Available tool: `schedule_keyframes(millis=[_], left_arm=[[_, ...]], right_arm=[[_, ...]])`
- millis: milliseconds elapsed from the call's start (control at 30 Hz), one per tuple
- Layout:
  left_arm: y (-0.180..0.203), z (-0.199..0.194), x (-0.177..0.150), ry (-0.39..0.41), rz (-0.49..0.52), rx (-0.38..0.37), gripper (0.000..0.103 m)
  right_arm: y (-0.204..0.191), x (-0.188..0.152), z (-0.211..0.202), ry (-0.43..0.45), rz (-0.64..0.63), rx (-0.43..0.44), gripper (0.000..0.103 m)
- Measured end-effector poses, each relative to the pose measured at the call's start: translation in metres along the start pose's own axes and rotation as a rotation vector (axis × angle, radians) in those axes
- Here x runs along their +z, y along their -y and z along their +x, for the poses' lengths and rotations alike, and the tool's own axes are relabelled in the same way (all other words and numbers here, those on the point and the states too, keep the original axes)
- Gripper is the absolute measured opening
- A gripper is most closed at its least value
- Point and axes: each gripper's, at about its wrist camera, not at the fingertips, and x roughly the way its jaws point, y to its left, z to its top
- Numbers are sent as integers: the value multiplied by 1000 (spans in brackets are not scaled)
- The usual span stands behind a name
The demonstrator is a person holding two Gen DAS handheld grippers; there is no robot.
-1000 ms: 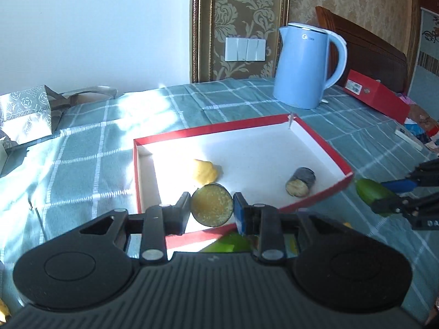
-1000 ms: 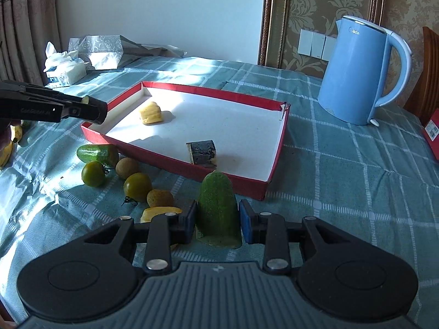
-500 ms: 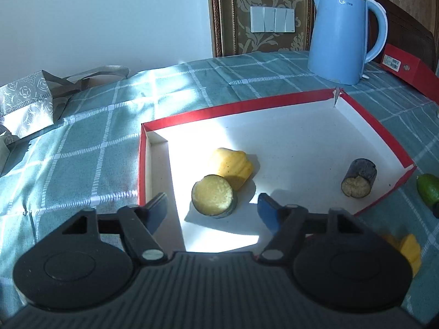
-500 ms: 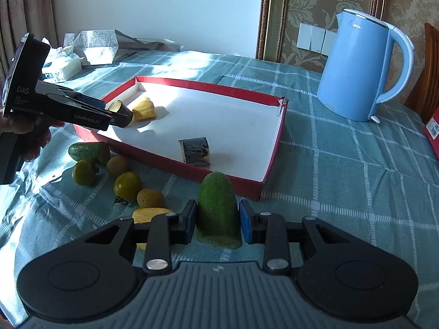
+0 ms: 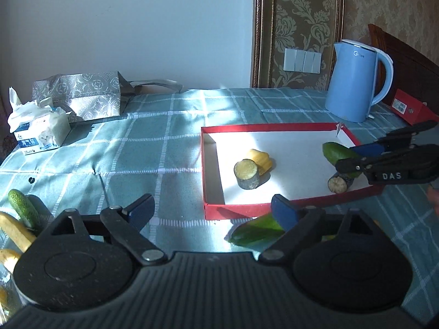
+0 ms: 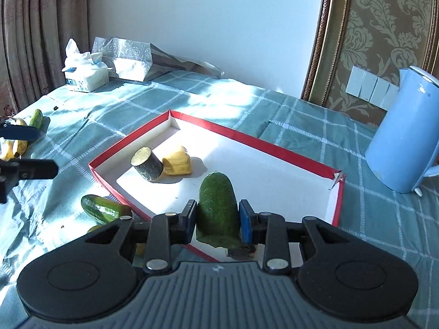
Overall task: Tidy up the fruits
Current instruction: 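Lower the cucumber into the red tray and open the right tool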
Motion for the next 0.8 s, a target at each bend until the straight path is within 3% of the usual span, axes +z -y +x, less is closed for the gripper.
schedule_keyframes(millis=[200, 433, 533, 633, 800], left_arm=[[-8, -23, -25, -36, -46, 51, 90], [-10, -31, -41, -68, -56, 56, 91], [-2, -29, -42, -74, -29, 22, 91], [11, -26, -40, -62, 19, -29, 91], [33, -12, -34, -63, 72, -127, 92]], right_arm=[[-8, 4, 46, -50, -30, 9, 32], [-13, 8, 63, -73, -50, 35, 32], [-9, 12, 37, -5, -21, 17, 34], [-1, 10, -5, 67, 25, 1, 43], [5, -26, -64, 85, 87, -25, 43]])
